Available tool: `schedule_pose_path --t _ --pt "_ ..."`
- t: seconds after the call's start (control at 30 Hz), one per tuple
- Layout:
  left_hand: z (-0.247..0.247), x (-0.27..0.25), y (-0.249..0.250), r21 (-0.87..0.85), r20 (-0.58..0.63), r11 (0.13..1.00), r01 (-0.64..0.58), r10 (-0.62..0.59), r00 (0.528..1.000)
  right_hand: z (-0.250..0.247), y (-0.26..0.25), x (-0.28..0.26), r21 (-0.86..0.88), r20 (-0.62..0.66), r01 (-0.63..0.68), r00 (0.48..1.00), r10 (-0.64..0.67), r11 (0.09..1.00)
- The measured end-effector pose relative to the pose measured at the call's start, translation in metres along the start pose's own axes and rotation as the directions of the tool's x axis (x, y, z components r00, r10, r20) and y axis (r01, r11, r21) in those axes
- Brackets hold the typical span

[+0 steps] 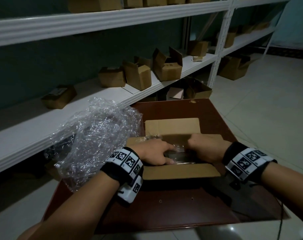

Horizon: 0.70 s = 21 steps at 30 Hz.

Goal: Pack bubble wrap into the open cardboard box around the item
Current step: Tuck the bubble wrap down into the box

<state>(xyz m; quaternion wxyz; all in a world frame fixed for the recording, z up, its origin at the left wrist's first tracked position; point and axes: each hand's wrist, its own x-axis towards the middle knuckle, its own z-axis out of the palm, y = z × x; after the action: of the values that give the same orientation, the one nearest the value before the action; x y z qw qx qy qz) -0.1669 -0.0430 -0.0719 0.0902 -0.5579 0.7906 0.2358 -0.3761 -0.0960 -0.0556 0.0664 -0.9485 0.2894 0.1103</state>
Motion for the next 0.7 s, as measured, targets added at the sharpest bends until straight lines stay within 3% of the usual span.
schedule_pose_path --t 0.47,0.7 --pt "0.003 0.005 0.0 0.009 -0.101 1.0 -0.003 0.003 0.995 -0.008 -0.003 0.002 0.006 0.036 -0.026 0.999 0.026 1.0" --pt "0.006 0.005 -0.001 -0.016 -0.113 0.999 0.027 -0.029 0.993 -0.018 -0.006 -0.001 0.356 0.076 -0.193 0.981 0.178 0.914"
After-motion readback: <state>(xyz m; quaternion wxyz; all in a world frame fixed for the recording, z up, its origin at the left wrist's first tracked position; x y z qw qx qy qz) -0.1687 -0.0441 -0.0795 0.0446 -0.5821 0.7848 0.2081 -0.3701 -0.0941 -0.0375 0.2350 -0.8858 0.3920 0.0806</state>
